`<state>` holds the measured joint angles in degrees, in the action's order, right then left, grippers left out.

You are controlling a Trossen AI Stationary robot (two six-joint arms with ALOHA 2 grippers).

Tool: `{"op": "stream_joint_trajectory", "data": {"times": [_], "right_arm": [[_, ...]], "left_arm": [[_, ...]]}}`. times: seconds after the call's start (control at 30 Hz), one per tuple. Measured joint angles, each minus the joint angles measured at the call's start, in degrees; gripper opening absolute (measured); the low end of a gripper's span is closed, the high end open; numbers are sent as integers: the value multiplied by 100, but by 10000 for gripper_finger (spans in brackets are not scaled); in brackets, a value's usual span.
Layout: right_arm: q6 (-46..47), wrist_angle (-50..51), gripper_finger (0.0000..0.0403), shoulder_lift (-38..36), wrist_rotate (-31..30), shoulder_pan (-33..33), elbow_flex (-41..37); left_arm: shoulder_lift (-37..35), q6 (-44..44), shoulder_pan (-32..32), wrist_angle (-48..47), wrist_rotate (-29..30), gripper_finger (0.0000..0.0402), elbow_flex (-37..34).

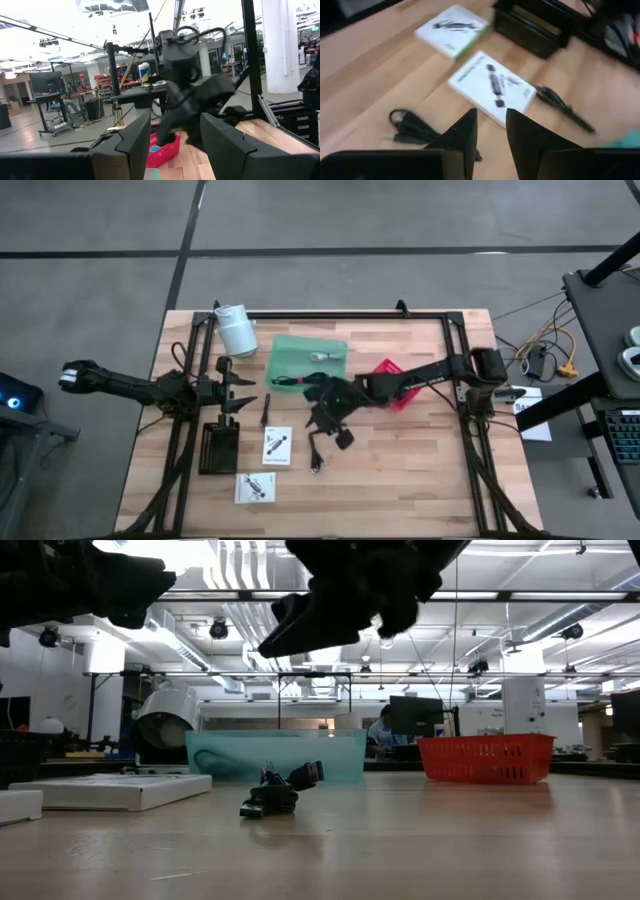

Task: Pick and place items into bin
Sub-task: Put the right black charger cable into the transparent green bin

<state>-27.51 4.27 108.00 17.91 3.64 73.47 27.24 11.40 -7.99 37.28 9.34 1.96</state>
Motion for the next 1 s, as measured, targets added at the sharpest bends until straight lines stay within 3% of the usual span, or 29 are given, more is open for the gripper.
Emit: {"op": "stream_joint_trajectory", "data": {"times": [0.17,0.43,1.0], "right_arm": [[-1191,-16,123,210,-142,227,-21],[-2075,-4,180,755,-1683,463,135],[-2469,450,177,715,-1596,566,157]], "left_arm": [[0,0,0,0,0,157,0],[0,0,0,0,-1,157,0],[0,0,0,-2,0,157,0]]}}
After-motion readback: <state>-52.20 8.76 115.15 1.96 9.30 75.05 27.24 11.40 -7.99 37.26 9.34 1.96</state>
